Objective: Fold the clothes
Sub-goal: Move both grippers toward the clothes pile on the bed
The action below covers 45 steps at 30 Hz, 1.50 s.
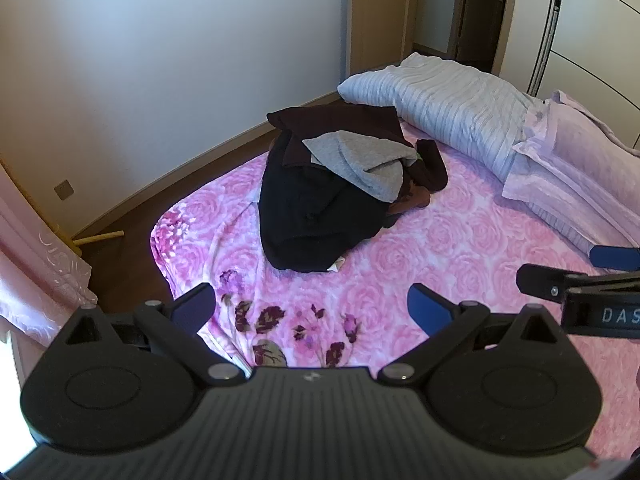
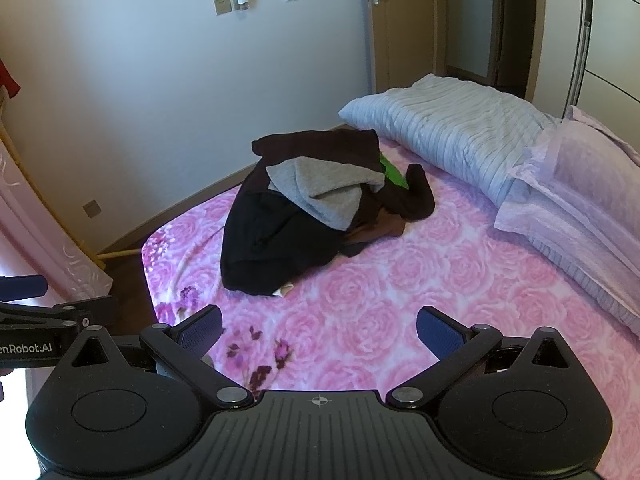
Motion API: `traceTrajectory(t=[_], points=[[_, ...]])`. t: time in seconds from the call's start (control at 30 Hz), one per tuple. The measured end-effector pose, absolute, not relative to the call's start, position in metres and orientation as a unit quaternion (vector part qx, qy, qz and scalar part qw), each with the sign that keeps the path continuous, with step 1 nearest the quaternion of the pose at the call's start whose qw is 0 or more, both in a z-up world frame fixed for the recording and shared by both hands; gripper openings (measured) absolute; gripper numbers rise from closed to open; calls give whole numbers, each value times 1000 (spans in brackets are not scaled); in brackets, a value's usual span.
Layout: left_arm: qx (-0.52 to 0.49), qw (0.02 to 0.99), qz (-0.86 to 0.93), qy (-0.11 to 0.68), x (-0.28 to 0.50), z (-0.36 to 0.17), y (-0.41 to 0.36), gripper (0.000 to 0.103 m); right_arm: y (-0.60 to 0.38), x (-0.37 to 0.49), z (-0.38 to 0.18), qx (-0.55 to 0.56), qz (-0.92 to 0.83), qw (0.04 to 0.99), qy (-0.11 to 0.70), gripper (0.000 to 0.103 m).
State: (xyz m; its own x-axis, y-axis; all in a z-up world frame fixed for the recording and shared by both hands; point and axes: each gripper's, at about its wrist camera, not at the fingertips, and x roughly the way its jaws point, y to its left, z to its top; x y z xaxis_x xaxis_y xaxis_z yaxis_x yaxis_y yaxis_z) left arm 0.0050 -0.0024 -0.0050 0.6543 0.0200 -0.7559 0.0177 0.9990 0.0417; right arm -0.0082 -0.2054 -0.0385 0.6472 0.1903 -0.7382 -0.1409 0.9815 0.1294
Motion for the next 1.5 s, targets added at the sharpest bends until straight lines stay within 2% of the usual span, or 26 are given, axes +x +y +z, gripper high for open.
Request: traceTrajectory(t=[0.9,1.43,1.5], points=[[21,907,-8,422,26,-8,8,101,-203,6,-44,44,108,906,407,101],[21,886,-43,462,135,-39,51,101,-180,90,-64,69,71,901,423,100],[24,883,-54,465,155,-45,57,101,-175,108,-68,74,66,899,426,93]])
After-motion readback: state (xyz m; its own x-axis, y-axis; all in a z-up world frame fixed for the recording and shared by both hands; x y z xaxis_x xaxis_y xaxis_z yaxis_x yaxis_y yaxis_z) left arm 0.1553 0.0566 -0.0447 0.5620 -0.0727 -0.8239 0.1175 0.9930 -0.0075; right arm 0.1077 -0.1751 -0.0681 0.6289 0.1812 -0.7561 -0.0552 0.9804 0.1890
